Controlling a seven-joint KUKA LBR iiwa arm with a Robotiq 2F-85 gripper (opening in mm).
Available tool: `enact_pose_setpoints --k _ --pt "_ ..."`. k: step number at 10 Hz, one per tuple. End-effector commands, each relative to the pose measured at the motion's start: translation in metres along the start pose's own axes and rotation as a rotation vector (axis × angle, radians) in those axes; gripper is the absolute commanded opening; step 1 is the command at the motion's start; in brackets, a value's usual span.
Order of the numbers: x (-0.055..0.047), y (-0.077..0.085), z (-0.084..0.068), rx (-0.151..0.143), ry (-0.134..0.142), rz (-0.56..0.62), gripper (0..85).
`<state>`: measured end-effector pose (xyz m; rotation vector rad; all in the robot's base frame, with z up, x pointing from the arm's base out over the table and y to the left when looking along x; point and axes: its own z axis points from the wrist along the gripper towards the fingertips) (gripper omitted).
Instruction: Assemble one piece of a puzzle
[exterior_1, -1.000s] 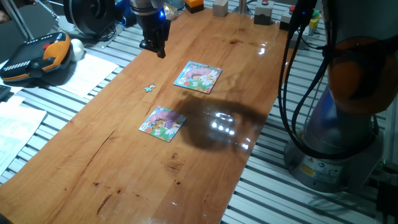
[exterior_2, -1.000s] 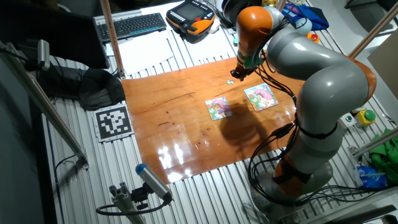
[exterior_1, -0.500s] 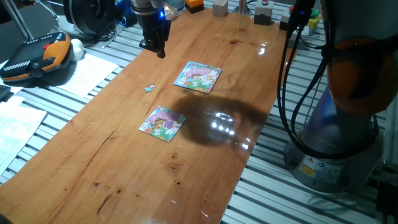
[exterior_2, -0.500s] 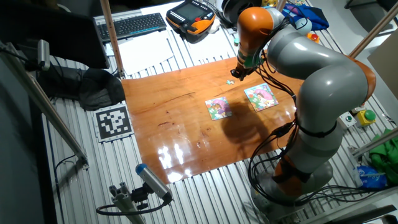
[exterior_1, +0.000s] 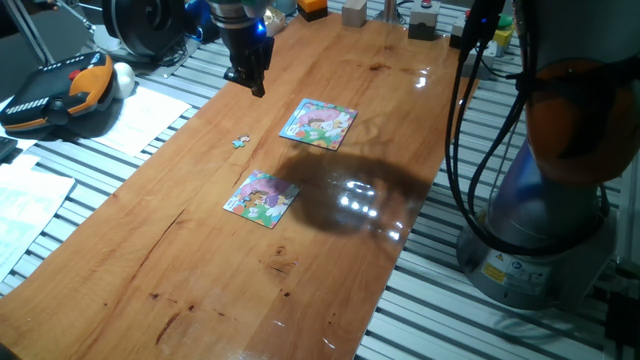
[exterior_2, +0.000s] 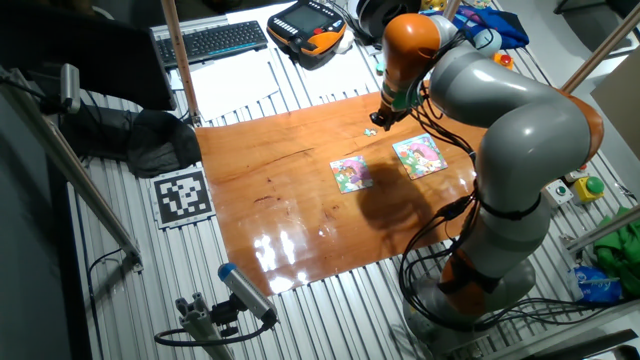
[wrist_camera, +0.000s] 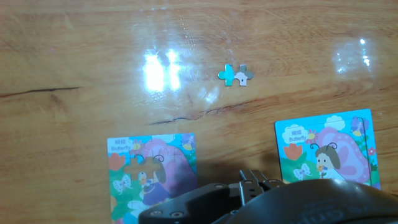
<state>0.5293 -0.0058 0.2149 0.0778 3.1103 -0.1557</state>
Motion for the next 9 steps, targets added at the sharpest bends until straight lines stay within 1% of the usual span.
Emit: enact_pose_setpoints --k 1,4,6,8,9 --pt "-0.0005 -0.0001 0.0020 -0.004 0.000 -0.002 0.0" --pt "-0.0006 -0.0003 0.0029 0.002 0.000 -0.010 0.0" --pt "-0.0006 -0.0003 0.0029 -0.011 0.007 -0.005 0.0" --pt "-0.0006 -0.0003 0.0029 0.011 0.023 0.011 0.0" --pt "-0.0006 -0.0003 0.0029 0.016 0.025 0.017 0.0"
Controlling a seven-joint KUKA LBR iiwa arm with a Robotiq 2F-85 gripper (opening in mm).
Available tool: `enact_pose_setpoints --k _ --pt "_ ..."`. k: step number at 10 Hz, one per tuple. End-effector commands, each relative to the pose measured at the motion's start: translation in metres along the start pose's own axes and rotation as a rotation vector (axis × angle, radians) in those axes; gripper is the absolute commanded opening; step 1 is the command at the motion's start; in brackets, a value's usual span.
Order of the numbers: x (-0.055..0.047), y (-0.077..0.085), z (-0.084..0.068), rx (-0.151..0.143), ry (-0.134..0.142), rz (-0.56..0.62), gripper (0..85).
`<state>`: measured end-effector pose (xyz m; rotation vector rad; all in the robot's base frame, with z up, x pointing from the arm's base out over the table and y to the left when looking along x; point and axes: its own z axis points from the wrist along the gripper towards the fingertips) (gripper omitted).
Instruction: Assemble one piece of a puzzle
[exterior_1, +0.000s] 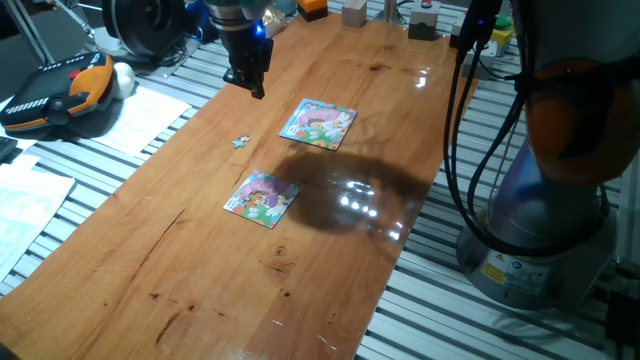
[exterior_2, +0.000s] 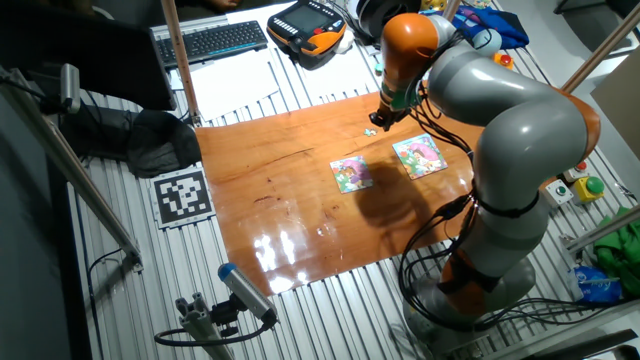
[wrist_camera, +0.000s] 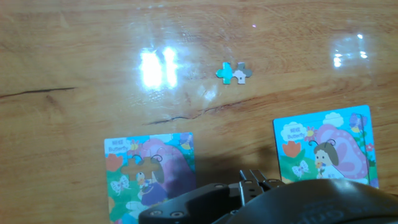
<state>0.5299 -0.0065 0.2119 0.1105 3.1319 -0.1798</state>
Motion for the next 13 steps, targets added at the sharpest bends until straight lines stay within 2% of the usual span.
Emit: enact_pose_setpoints --k 1,3,5,6,9,10,12,13 --pt "-0.0001 0.0000 -0.0002 -0.005 -0.006 0.001 0.0" --pt "-0.0001 0.0000 -0.0002 -0.018 -0.018 -0.002 0.0" --pt "-0.0001 0.0000 -0.0002 -0.003 -0.050 -0.009 0.0" --pt "-0.0001 0.0000 -0.0002 -0.015 -0.050 -0.011 0.0" --pt "-0.0001 0.0000 -0.0002 -0.008 -0.048 0.021 0.0" --pt "-0.0001 0.0000 -0.0002 -0.017 -0.045 0.023 0.0" --pt "-0.0008 0.0000 -0.0007 -0.021 -0.030 0.034 0.0" --pt "-0.0056 0.0003 -0.0039 -0.022 -0.022 0.040 0.0"
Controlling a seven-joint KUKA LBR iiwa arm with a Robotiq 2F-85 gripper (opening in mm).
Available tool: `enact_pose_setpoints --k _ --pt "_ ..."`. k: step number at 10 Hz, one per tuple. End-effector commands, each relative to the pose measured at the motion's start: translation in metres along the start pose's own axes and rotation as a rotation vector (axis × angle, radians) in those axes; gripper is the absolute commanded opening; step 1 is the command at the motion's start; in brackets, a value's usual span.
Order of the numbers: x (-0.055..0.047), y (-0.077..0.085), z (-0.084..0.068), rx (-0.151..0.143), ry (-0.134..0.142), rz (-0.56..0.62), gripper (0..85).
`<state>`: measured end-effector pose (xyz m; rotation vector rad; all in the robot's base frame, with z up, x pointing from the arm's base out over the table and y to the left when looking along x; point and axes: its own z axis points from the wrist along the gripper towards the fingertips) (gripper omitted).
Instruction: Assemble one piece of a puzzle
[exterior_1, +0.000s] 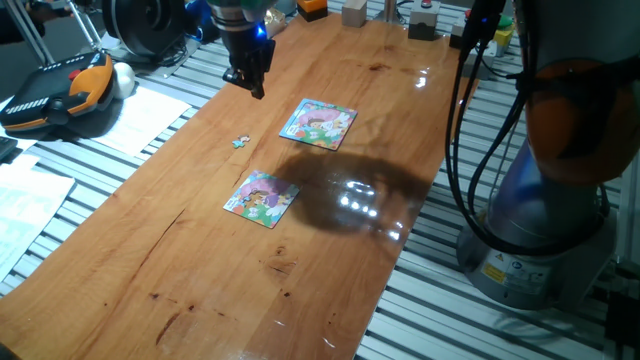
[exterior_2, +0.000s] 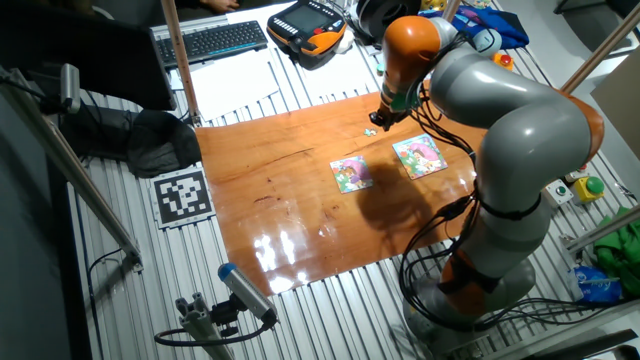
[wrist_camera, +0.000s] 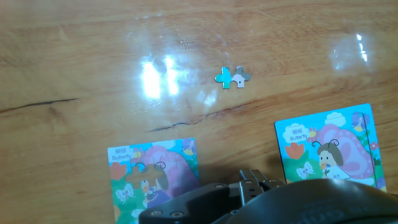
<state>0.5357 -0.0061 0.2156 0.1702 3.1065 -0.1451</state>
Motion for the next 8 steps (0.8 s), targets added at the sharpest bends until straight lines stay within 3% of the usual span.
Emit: enact_pose_setpoints --k 1,5,8 --pt "-0.006 0.001 -0.001 0.001 0.003 0.003 0.0" --pt "-0.042 -0.004 -0.004 0.006 0.010 -0.010 0.0" --pt "-0.060 -0.007 -0.007 0.012 -0.005 -0.007 0.0"
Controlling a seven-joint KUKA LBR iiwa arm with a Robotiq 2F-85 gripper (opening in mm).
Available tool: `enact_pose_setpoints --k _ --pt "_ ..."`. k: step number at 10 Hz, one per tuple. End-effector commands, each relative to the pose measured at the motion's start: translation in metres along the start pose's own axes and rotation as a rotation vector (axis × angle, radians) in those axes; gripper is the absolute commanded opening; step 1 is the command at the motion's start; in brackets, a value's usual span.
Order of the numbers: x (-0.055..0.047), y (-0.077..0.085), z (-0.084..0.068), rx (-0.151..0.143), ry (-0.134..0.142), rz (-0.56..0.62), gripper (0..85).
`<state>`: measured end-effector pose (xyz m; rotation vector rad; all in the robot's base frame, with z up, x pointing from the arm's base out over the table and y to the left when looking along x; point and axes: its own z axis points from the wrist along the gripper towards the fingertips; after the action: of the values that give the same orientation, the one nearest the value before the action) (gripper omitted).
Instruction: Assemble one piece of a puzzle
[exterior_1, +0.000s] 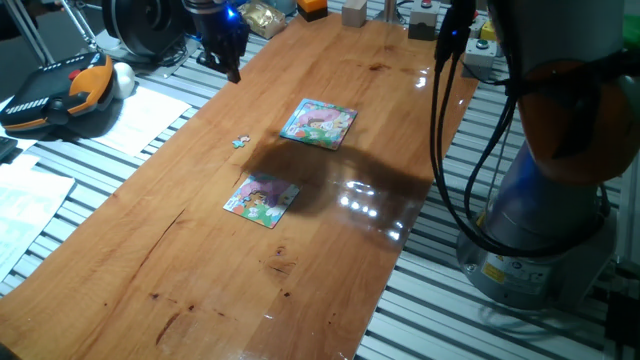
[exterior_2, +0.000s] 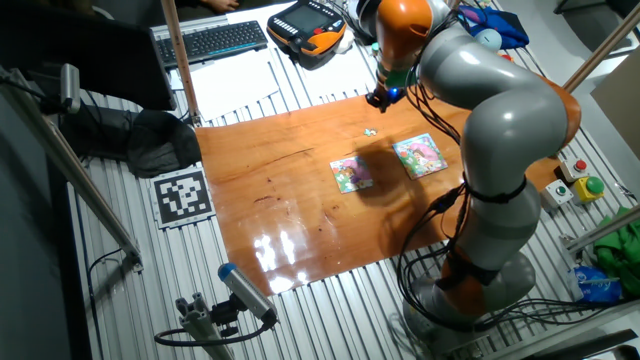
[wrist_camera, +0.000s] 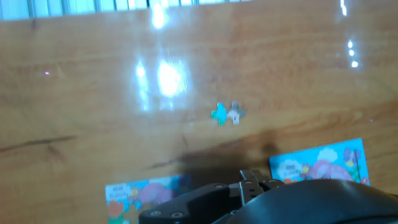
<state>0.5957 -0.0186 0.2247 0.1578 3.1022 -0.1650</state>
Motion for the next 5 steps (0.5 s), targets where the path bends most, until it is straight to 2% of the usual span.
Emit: enact_pose_setpoints --k 1,5 --pt "-0.003 0.000 0.002 -0.001 -0.003 -0.002 0.0" --pt "-0.013 0.002 0.019 -0.006 -0.010 0.003 0.0"
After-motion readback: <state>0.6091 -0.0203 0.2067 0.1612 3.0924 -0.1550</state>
